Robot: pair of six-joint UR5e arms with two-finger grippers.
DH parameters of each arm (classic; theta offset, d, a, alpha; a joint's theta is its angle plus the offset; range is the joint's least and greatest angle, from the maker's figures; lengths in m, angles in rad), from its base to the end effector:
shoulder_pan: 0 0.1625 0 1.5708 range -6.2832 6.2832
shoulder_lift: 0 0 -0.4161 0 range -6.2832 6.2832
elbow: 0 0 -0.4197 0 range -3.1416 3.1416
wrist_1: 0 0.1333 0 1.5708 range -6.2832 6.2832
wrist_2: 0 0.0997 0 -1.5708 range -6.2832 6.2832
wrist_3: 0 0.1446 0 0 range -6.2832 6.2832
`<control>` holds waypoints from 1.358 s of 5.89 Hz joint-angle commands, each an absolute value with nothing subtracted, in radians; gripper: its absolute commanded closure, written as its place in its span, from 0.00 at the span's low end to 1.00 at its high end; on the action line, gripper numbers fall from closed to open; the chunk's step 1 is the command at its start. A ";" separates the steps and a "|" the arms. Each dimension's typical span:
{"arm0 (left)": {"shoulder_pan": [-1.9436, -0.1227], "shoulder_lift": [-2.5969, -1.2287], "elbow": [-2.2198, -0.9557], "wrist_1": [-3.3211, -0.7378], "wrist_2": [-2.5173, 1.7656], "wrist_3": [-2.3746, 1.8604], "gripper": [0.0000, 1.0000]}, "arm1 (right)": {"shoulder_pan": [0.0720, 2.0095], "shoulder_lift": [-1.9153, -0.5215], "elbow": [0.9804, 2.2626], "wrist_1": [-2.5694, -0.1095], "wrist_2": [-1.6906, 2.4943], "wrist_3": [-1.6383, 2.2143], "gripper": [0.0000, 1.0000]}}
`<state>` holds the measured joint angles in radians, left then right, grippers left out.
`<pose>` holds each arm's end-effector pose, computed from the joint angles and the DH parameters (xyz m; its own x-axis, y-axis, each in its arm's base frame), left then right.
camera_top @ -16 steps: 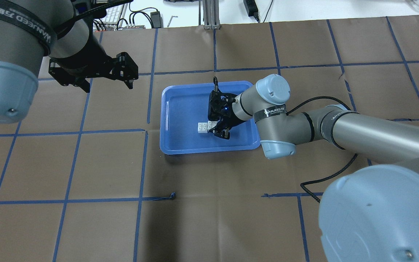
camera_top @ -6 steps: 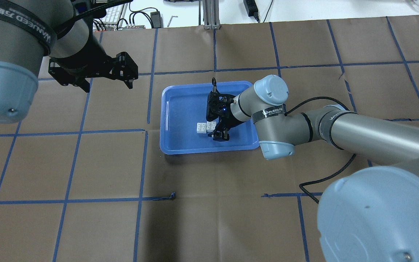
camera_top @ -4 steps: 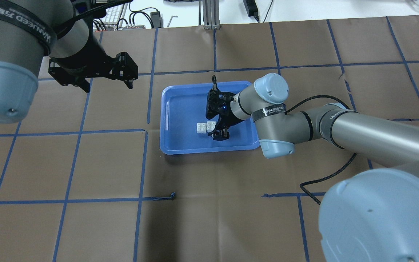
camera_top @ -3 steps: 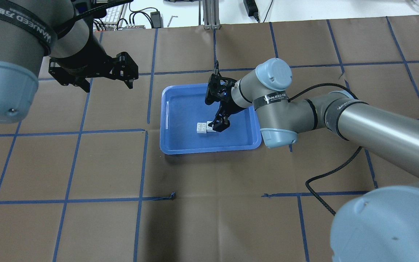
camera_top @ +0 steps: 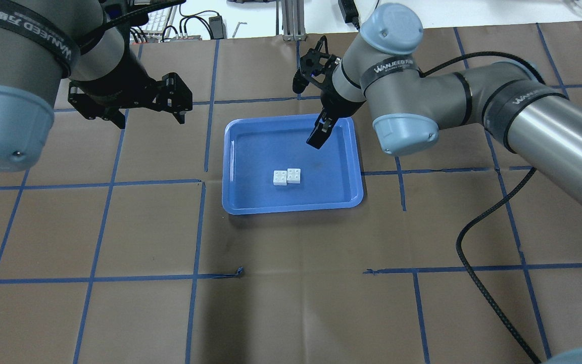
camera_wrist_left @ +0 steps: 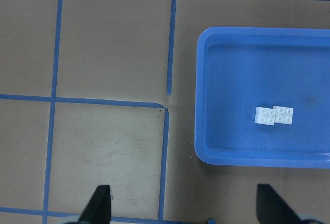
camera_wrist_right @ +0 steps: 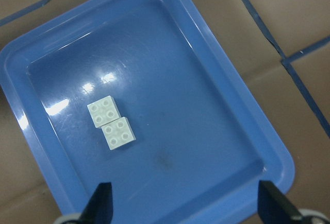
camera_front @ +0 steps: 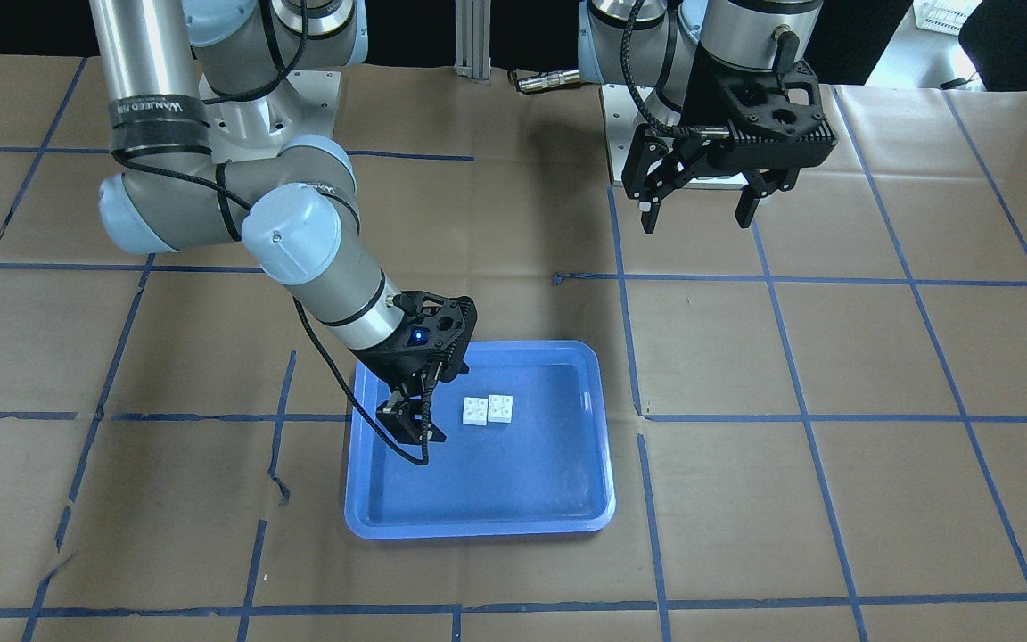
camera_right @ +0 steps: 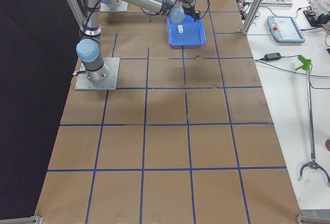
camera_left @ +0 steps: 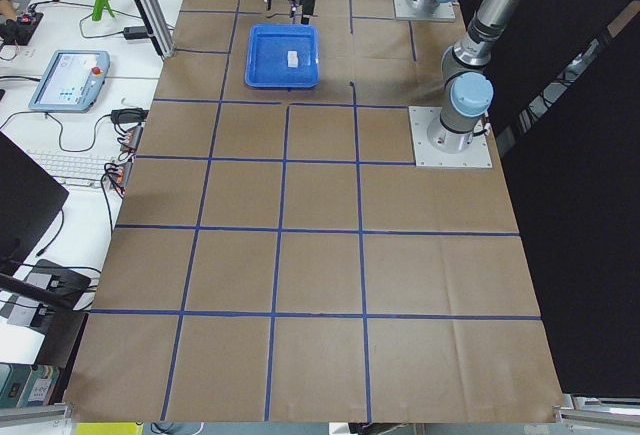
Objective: Assemble white blocks and place on blue tray
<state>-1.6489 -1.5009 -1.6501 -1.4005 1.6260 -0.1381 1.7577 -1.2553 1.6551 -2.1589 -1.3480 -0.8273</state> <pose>-0.1649 -0.5008 0.4471 -0.9972 -0.0670 -0.0319 -0.0608 0.9842 -0.1662 0.2813 -0.5982 0.2748 -0.5091 -0.8607 -0.0091 -0.8233 0.4900 -0.2865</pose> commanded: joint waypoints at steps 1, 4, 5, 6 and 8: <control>-1.649 -1.502 -1.651 -1.401 1.626 -0.140 0.01 | 1.702 -1.314 1.583 -1.948 -1.436 -0.618 0.00; -1.649 -1.502 -1.651 -1.401 1.626 -0.138 0.01 | 1.583 -1.434 1.579 -1.668 -1.482 -0.403 0.00; -1.649 -1.502 -1.654 -1.394 1.626 -0.138 0.01 | 1.583 -1.474 1.580 -1.660 -1.518 -0.250 0.00; -1.649 -1.500 -1.655 -1.394 1.628 -0.138 0.01 | 1.583 -1.514 1.582 -1.585 -1.531 -0.197 0.00; -1.649 -1.500 -1.655 -1.394 1.628 -0.137 0.01 | 1.591 -1.558 1.583 -1.552 -1.531 -0.022 0.00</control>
